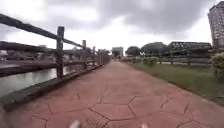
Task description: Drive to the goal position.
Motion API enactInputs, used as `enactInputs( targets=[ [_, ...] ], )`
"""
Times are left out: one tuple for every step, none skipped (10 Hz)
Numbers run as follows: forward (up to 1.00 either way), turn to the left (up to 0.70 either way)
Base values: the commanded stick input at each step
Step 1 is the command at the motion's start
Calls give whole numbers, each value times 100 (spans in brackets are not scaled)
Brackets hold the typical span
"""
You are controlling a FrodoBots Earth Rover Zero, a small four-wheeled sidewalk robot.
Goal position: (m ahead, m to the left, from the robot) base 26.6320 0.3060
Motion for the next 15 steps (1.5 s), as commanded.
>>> enactInputs(
  targets=[
    [70, -2],
    [70, 0],
    [70, 0],
    [70, 0],
    [70, 0],
    [70, 0],
    [70, 0],
    [70, 0],
    [70, 0],
    [70, 0],
    [70, 0],
    [70, 0],
    [70, 0],
    [70, 0],
    [70, 0]
  ],
)
